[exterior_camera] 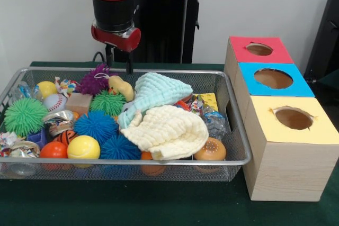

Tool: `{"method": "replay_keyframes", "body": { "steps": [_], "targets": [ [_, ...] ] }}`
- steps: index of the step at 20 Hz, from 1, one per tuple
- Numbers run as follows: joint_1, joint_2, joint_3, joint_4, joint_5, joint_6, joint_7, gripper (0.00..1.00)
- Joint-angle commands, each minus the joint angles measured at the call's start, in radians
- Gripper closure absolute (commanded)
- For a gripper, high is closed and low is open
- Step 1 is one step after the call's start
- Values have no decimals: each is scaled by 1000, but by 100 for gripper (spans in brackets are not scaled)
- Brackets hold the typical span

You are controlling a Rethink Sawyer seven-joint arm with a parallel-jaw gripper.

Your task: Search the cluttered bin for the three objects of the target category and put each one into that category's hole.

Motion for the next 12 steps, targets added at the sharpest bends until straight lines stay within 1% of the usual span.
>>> {"method": "replay_keyframes", "body": {
  "steps": [1,2,4,7,8,9,10,12],
  "targets": [
    [13,34,80,-77,-35,-85,43,0],
    [-1,32,100,-73,-43,-93,22,0],
    [-100,-60,160,42,-265,-68,-261,0],
    [-167,-44,248,46,-277,-18,-288,0],
    [-162,-54,251,39,-268,47,-316,0],
    [-179,-81,277,58,-282,63,-299,0],
    [-199,-108,298,82,-279,78,-293,0],
    [-219,-137,320,104,-287,97,-275,0]
  ]
}}
